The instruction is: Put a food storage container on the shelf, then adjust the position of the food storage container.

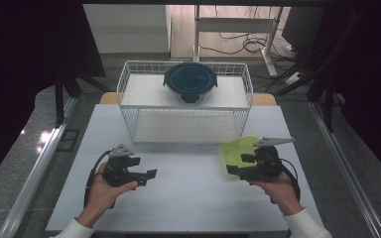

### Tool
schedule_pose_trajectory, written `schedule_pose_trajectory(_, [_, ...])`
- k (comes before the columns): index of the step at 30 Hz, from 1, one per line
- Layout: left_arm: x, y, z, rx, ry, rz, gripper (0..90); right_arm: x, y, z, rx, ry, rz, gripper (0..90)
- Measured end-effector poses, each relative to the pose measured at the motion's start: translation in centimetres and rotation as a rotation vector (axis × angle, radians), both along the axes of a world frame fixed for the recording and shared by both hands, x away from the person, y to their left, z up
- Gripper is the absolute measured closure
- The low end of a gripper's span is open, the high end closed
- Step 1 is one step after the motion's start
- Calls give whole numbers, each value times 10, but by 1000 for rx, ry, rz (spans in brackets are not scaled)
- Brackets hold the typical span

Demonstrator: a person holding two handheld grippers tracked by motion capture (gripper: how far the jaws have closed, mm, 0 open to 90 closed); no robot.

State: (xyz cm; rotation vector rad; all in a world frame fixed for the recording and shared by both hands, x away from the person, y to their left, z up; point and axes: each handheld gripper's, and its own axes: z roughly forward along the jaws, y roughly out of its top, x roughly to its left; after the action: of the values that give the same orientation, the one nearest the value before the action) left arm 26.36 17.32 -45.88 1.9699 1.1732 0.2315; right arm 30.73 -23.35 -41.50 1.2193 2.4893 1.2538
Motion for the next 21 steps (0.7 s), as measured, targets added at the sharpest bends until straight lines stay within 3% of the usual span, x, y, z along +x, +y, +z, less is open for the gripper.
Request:
schedule_pose_trajectory(3, [-4, 2, -6, 28, 6, -1, 207, -1, 2, -12, -22, 26, 10, 219])
schedule_pose_trajectory(8, [-6, 4, -10, 33, 14, 13, 206, -1, 2, -21, -34, 43, 14, 218])
schedule_pose_trajectory(13, [-10, -1, -11, 54, 7, 16, 206, -3, 1, -23, -43, 44, 15, 220])
schedule_pose_trajectory(21, [-7, -1, -12, 31, 11, -7, 201, 2, -5, -22, -44, 48, -17, 217])
